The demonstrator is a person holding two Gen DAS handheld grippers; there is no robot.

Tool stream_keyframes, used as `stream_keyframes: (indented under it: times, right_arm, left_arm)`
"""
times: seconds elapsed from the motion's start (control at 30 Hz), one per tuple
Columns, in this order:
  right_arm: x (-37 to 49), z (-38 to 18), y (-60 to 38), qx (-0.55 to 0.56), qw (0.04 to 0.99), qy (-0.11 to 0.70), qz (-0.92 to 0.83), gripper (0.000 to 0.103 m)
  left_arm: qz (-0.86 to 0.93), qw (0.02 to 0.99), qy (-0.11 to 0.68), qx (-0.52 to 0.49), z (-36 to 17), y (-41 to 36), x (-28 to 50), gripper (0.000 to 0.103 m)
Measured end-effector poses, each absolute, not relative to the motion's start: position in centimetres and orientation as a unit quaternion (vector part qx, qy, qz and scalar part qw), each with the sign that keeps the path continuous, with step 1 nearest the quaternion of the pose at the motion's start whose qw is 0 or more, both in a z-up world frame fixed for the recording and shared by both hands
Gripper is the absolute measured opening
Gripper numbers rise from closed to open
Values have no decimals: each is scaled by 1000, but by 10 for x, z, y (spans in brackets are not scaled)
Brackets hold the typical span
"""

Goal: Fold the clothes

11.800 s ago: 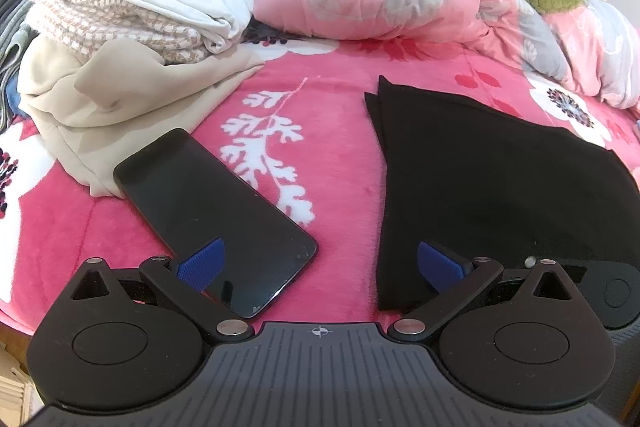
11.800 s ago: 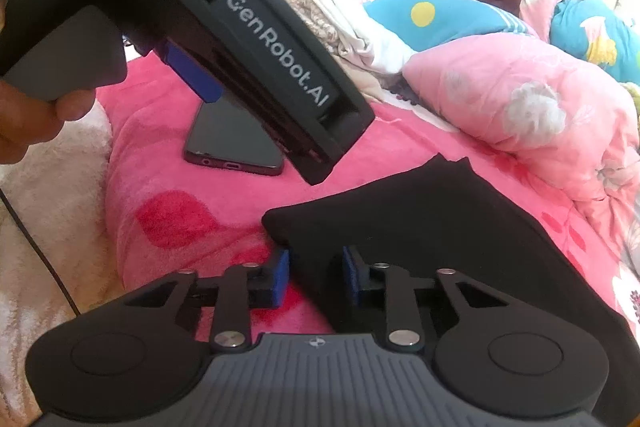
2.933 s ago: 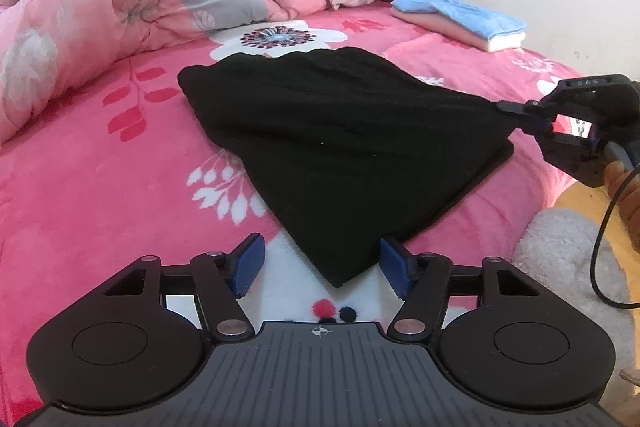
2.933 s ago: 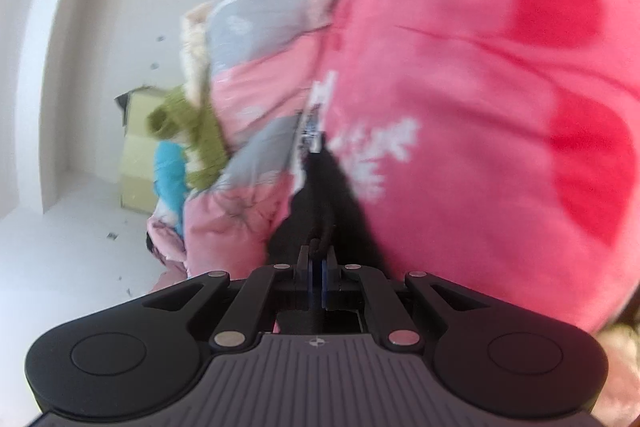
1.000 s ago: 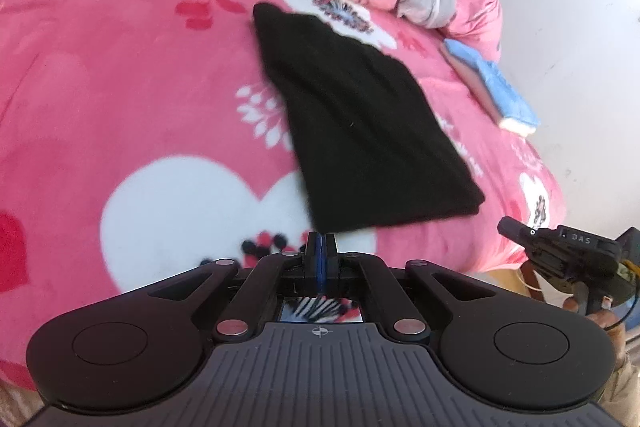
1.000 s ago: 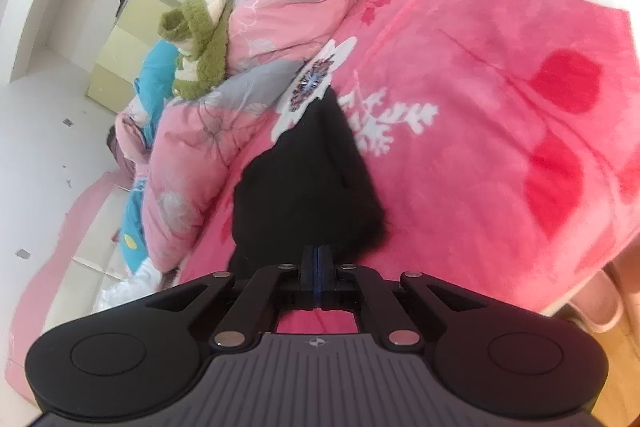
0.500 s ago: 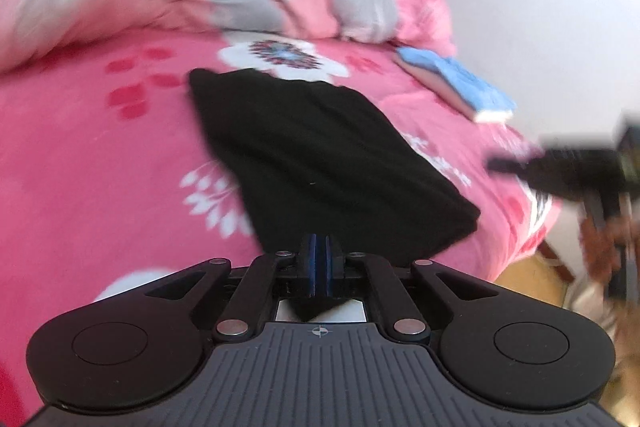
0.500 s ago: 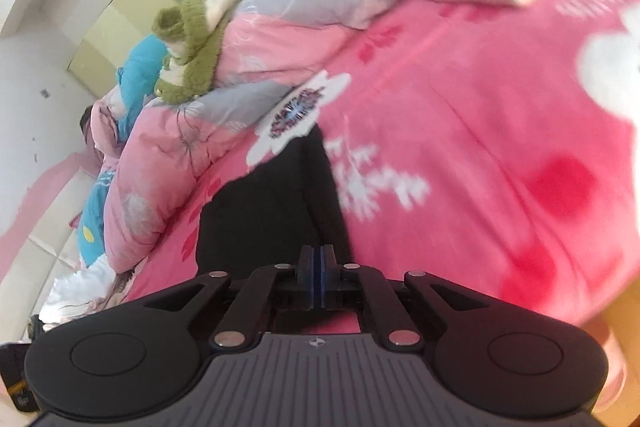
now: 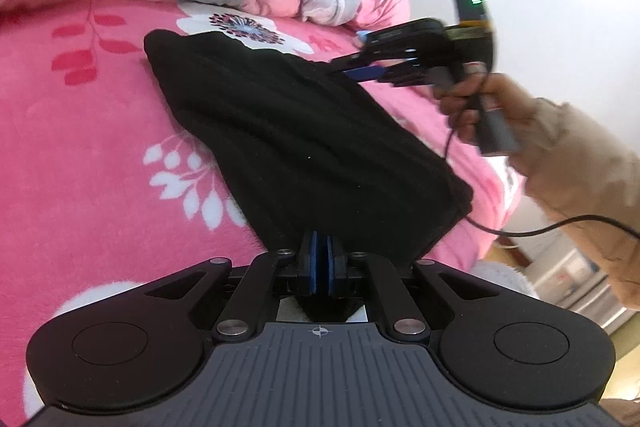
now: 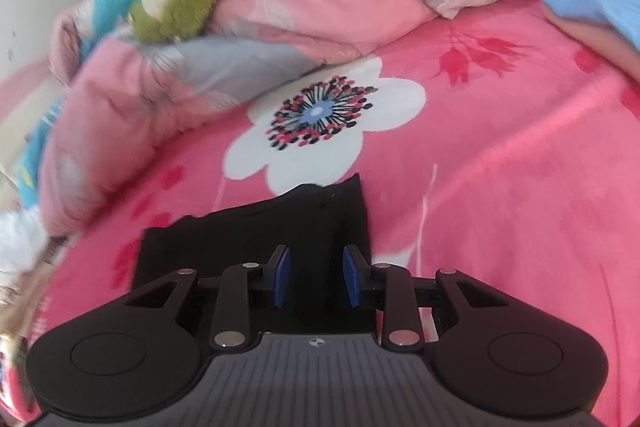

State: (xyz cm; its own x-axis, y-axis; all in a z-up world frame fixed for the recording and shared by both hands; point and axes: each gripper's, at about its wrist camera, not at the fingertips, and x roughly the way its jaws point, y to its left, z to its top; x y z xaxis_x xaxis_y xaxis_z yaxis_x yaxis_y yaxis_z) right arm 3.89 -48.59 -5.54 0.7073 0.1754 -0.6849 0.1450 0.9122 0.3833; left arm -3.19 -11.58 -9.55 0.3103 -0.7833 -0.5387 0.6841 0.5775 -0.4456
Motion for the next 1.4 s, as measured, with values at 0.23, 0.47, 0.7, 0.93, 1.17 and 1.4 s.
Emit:
stream_keyframes:
  times: [0.23,0.47,0.7,0.93,1.17,1.4]
  right_arm:
    - [59,-65,-475,179,901,395,15,30]
    - [51,-56,-463,140,920,366,2,13]
    - [39,-39,-437,96,940,327,34,3]
    - [22,-38,-381,26,926,338,168,4]
    - [9,-16,-389,21,929,303,212,42]
    - [52,-34,-475,191,926,311,100,37]
  left_arm:
    - [-474,793,371,-94,-101,-111,-29,6]
    - [-477,793,368,-93,-101,-113,-27,6]
    - [-475,794,368,-91,-102,-115,-25,6]
    - [-473,795,371,-87,-101,-116,-24,6]
    - [-474,794,372,-85,-100,-116,-24,6]
    - [-477,793,371,-80,-100,-117,-24,6]
